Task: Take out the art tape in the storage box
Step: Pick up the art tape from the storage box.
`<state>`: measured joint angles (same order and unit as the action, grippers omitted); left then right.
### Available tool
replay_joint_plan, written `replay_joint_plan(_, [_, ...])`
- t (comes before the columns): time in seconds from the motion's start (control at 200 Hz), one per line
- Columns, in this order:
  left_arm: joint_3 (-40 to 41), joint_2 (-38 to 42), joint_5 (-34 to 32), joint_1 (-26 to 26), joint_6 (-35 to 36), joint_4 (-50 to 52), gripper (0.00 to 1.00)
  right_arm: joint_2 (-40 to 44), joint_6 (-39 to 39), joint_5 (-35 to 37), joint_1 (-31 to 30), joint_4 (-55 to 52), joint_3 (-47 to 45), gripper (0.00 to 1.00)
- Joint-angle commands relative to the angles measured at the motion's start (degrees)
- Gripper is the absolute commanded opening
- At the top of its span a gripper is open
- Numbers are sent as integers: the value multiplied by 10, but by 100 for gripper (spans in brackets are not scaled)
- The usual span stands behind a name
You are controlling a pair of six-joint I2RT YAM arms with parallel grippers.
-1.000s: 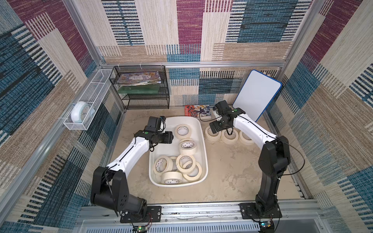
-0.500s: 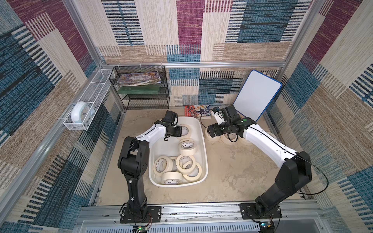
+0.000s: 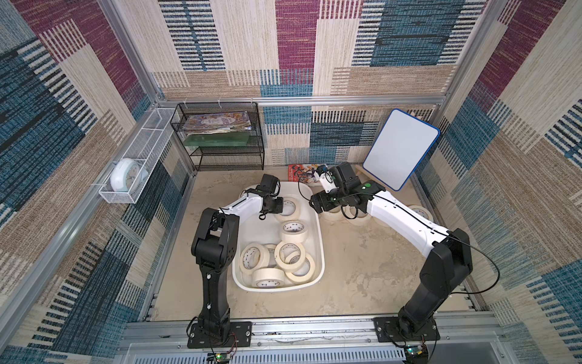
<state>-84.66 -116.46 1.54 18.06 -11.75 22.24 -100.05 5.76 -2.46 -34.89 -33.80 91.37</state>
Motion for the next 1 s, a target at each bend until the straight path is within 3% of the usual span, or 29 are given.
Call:
replay_joint_plan(0.0, [-8, 28, -18, -2, 23, 25, 19, -39, 5, 4, -13, -28, 58, 92])
replay_joint_plan(0.15, [-14, 73, -31, -1, 42, 51, 18, -106, 6, 10, -30, -68, 146, 92])
replay_joint_plan(0.325, [-9, 110, -25, 8, 50, 72, 18, -177, 12, -5, -39, -94, 228, 83])
replay_joint_plan(0.561, [10, 149, -24, 20, 42, 73, 18, -226, 24, -18, -40, -96, 269, 77])
replay_joint_plan(0.821, [29, 181, -20, 28, 34, 68, 18, -246, 32, -20, -41, -83, 264, 43])
replay_joint_plan(0.916, [38, 191, -17, 30, 27, 58, 18, -249, 36, -25, -40, -77, 263, 38])
replay_joint_plan(0.991, [51, 200, -11, 30, 18, 43, 19, -249, 37, -26, -41, -76, 263, 20])
